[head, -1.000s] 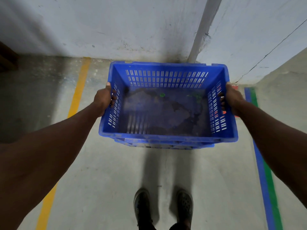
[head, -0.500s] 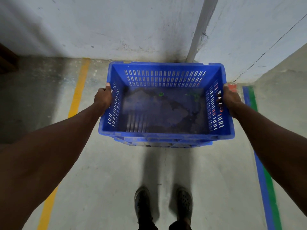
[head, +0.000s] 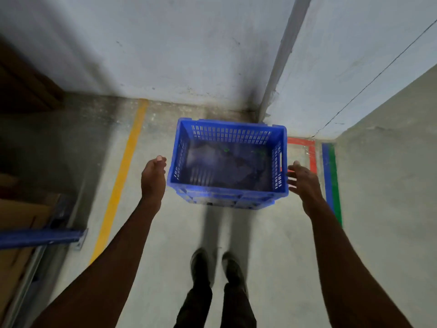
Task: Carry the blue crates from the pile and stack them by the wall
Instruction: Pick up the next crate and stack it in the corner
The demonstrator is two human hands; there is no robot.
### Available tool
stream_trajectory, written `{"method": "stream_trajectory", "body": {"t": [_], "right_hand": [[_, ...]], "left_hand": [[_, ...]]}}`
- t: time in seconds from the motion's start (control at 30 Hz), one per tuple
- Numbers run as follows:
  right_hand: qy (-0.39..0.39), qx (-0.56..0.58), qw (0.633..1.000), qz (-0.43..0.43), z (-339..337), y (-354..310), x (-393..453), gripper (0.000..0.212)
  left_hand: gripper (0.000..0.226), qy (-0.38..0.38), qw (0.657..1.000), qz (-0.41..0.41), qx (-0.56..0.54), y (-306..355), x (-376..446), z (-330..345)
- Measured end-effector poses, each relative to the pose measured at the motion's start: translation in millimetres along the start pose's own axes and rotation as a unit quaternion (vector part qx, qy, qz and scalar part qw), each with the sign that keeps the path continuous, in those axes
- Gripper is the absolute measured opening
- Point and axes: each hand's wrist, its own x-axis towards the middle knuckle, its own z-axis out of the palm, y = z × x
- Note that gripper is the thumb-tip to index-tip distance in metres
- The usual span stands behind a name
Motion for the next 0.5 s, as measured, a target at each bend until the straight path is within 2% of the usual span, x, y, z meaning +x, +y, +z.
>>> {"method": "stream_trajectory", "body": {"t": [0.13, 0.23, 0.33, 0.5], "right_hand": [[-0.042, 0.051, 0.998, 0.001, -26.7, -27.2, -91.4, 0.042], [-0.069, 0.064, 0.996, 0.010, -37.7, -37.5, -150.2, 0.038], [-0.113, 0.052, 0.992, 0.003, -36.4, -46.6, -195.5, 0.037], [-0.234, 0.003, 0.972, -0.038, -4.3, -54.6, -253.4, 0.030]], "left_hand": [[0.032, -0.035, 0.997, -0.028, -0.068, 48.8, -97.2, -49.4], [0.035, -0.027, 0.991, -0.053, -0.120, 66.3, -165.3, -88.2], [0.039, 0.010, 0.987, -0.059, -0.152, 73.5, -223.9, -123.4], [0.037, 0.088, 0.974, -0.076, -0.195, 49.8, -312.5, -181.3]]}}
